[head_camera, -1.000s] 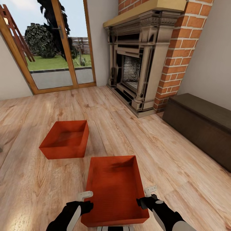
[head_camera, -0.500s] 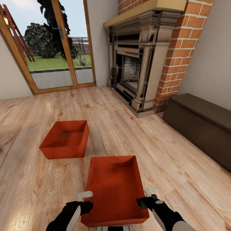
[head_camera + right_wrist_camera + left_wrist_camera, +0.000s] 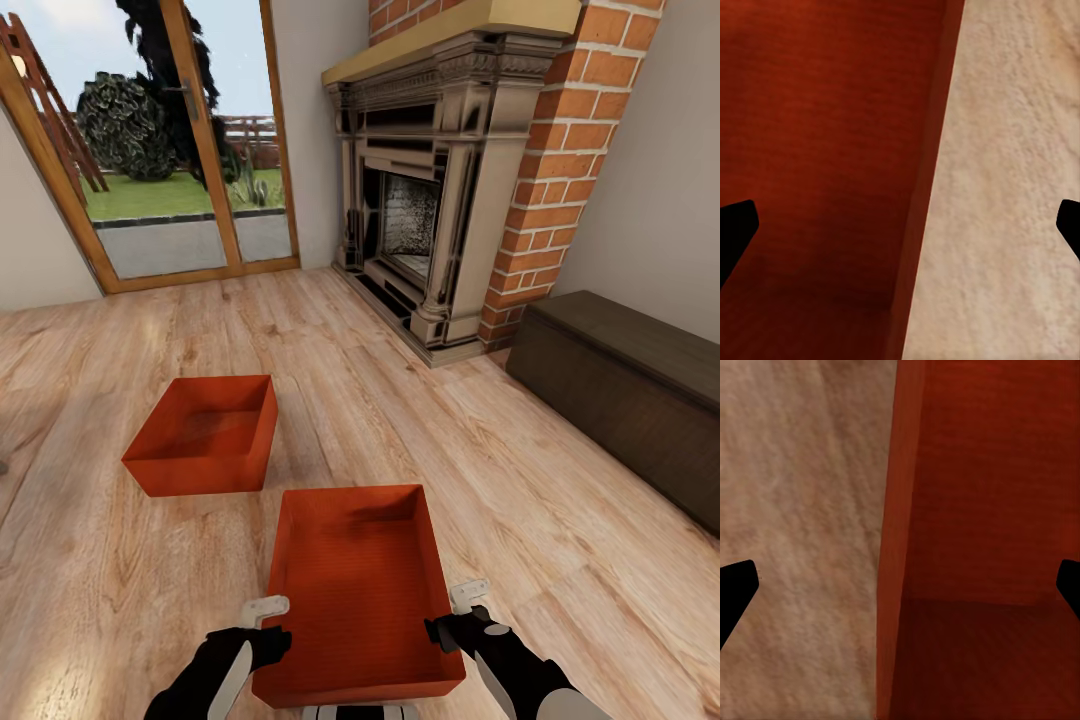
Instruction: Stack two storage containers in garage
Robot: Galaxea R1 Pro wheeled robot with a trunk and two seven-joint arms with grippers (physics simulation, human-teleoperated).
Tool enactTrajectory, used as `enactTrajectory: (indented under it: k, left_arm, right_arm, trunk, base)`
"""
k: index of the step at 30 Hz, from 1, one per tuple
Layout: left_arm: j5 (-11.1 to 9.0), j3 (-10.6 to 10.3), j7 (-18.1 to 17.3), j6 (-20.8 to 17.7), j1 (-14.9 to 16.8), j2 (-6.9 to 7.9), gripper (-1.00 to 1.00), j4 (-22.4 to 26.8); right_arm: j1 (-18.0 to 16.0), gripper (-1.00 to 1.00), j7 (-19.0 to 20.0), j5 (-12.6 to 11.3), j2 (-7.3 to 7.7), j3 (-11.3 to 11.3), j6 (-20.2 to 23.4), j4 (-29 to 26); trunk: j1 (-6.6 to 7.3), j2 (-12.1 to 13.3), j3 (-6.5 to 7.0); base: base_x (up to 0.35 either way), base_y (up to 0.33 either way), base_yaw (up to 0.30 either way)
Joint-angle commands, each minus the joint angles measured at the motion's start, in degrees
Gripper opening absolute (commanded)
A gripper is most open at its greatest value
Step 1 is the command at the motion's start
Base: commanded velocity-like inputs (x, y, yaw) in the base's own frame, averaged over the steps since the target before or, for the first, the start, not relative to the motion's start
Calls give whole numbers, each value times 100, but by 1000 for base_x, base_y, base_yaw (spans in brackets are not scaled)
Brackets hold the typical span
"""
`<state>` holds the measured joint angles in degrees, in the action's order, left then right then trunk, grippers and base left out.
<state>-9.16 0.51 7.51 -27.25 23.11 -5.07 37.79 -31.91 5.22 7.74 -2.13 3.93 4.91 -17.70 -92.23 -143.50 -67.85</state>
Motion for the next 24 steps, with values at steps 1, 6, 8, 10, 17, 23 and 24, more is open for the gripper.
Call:
enactTrajectory:
  k: [1,6,8,10,17,23,24]
  left_arm:
    - [-58,10,47,-23,0,-4,100,3]
    - [-51,-12,78,-10,0,-24,100,-262]
    - [-46,-15,84,-4,0,-21,100,-351]
    - [-40,-16,90,-1,0,-9,100,-392]
    - [-54,-16,93,13,0,-10,-100,-447]
    - [-31,-14,93,323,0,-1,-100,-452]
    - [-32,-15,93,344,0,3,-100,-450]
  right_arm:
    - [1,100,13,61,1,2,38,-15]
    - [1,100,14,61,-1,2,40,-15]
    - [1,100,14,61,-2,2,38,-15]
    - [1,100,14,61,-4,2,37,-15]
    - [1,-100,22,61,-4,-4,37,-15]
    - [1,-100,22,59,-1,-6,37,-15]
    - [1,-100,22,57,-1,-5,37,-15]
  trunk:
    - [1,-2,-5]
    - [1,-2,-5]
    - [1,-2,-5]
    - [1,-2,-5]
    - [1,-2,-5]
    - [1,-2,-5]
    - [1,-2,-5]
  base:
    - [0,0,0]
    - [0,0,0]
    - [0,0,0]
    - [0,0,0]
    - [0,0,0]
    - [0,0,0]
    - [0,0,0]
